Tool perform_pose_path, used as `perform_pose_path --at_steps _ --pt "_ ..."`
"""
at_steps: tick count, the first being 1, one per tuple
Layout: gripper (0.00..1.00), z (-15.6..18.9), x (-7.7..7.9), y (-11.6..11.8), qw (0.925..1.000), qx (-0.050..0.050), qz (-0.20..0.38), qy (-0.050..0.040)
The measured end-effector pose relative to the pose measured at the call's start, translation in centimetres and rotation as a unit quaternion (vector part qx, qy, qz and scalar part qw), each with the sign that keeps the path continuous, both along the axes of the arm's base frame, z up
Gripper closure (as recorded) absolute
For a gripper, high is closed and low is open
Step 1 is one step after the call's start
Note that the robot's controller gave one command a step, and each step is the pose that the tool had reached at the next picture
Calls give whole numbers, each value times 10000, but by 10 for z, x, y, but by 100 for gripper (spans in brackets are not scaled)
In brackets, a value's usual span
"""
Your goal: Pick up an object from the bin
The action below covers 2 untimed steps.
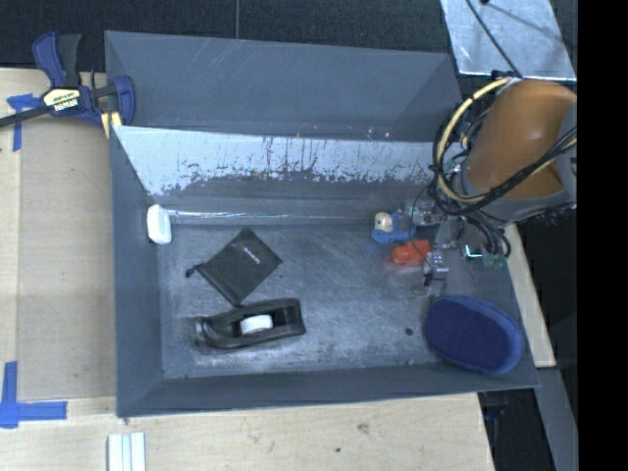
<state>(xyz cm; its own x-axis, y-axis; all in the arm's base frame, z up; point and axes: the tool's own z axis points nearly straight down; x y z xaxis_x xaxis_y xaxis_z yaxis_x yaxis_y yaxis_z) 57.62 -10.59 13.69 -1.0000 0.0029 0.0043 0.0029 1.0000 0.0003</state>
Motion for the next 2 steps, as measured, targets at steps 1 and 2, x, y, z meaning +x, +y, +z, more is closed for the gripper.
perform_pose_path --at_steps 1,2 --pt "0 -61 29 -24 9944 7 -1050 -91" --pt "100 -56 32 -25 9944 -1 -1049 -141"
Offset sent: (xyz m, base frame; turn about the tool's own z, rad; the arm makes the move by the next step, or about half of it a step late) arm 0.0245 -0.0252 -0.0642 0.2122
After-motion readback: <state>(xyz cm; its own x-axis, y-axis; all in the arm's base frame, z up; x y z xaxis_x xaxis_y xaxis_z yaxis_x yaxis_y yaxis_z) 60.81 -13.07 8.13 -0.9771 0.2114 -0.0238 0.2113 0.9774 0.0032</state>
